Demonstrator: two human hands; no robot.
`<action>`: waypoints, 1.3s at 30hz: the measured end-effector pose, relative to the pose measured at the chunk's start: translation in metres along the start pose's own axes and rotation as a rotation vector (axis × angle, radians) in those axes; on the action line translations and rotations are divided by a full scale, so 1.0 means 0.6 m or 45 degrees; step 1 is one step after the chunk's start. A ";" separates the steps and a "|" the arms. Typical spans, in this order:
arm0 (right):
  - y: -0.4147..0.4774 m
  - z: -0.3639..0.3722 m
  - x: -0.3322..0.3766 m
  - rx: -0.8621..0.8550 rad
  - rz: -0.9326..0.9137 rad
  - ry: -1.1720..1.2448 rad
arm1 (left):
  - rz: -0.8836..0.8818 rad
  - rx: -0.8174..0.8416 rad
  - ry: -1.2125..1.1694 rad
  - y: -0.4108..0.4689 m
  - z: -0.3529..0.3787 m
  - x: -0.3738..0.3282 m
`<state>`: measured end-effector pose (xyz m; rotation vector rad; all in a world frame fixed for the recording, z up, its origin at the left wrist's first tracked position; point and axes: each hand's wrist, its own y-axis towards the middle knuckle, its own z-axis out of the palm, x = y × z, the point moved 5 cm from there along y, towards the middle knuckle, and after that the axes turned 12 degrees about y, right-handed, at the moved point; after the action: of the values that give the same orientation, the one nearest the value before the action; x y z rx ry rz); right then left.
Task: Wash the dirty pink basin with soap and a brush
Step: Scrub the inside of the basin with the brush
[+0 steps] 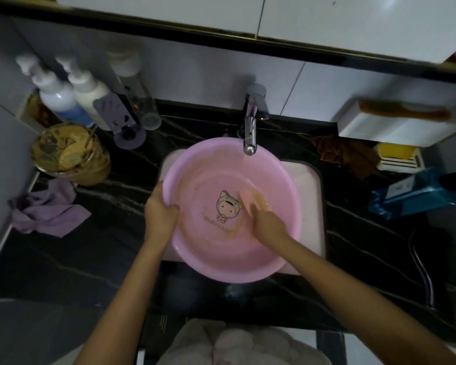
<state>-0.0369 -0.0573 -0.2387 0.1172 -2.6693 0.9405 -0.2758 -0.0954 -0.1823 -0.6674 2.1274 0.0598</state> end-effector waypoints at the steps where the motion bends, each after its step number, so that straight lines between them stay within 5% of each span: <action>1: -0.001 -0.001 0.020 0.001 -0.007 0.026 | -0.018 -0.002 0.006 0.000 0.001 0.001; 5: -0.093 0.063 0.066 0.378 -0.267 -0.100 | -0.044 0.034 0.020 0.002 0.002 0.008; 12: -0.024 -0.041 -0.028 -0.010 0.171 -0.288 | -0.019 0.096 -0.014 -0.003 0.002 0.008; 18: -0.118 0.041 0.034 0.415 0.139 -0.117 | -0.038 0.111 0.045 -0.001 0.003 0.008; 21: -0.108 0.061 0.093 0.418 0.045 -0.135 | -0.040 0.118 0.063 0.001 0.005 0.011; 25: -0.049 0.047 0.061 0.192 0.249 -0.162 | -0.040 0.132 0.063 0.005 0.004 0.018; 32: -0.114 0.071 0.137 0.497 0.064 -0.165 | -0.056 0.139 0.092 0.001 0.005 0.017; 39: 0.039 -0.058 0.052 -0.015 -0.107 -0.232 | -0.064 0.130 0.080 0.001 0.002 0.019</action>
<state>-0.0615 -0.0166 -0.2174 0.3249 -2.8098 0.9278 -0.2806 -0.0997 -0.1920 -0.6696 2.1567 -0.0973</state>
